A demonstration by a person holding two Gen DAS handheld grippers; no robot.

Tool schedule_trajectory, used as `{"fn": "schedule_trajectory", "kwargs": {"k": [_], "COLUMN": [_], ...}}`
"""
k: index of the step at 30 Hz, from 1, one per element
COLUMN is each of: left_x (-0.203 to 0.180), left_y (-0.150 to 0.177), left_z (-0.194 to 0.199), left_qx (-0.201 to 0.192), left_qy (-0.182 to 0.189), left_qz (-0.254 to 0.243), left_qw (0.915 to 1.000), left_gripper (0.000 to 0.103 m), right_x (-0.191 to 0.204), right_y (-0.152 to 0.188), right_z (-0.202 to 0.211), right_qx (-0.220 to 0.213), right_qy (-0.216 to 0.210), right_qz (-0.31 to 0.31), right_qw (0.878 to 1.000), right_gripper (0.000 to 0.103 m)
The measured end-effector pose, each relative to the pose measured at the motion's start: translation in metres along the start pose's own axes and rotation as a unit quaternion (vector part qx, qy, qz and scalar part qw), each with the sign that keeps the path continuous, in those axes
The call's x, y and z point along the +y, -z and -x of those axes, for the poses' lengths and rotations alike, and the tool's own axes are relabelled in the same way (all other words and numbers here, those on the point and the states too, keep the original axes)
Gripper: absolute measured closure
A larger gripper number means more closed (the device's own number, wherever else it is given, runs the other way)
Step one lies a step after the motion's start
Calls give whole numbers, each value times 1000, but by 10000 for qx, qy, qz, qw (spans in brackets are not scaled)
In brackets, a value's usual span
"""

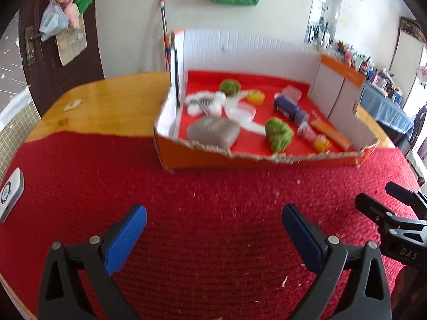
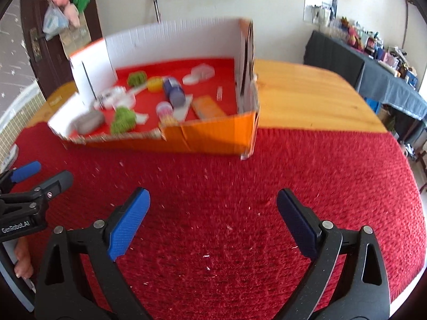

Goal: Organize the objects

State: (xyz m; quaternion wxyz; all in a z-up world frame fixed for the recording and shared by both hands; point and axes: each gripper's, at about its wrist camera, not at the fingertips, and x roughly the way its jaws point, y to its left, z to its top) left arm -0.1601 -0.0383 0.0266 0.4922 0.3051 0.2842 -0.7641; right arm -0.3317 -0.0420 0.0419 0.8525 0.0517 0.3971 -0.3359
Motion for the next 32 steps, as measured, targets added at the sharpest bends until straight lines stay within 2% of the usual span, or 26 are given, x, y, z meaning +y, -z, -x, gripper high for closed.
{"fn": "schedule_trajectory", "kwargs": {"k": [5, 10, 32], "left_x": [-2, -6, -7], "left_y": [2, 3, 3], "left_z": [-11, -13, -12], "left_qx": [277, 287, 277], "left_qy": [-128, -302, -367], "left_qz": [-33, -82, -17], "left_qw": [9995, 9991, 9989], "left_gripper": [0, 0, 0], "right_x": [2, 3, 3], "right_y": [1, 1, 1], "right_z": [-16, -20, -22], "right_qx": [368, 432, 455], "right_qy": [73, 167, 176], "right_qz": [29, 49, 40], "right_qw": [9993, 9989, 9988], "right_gripper": [5, 0, 0]}}
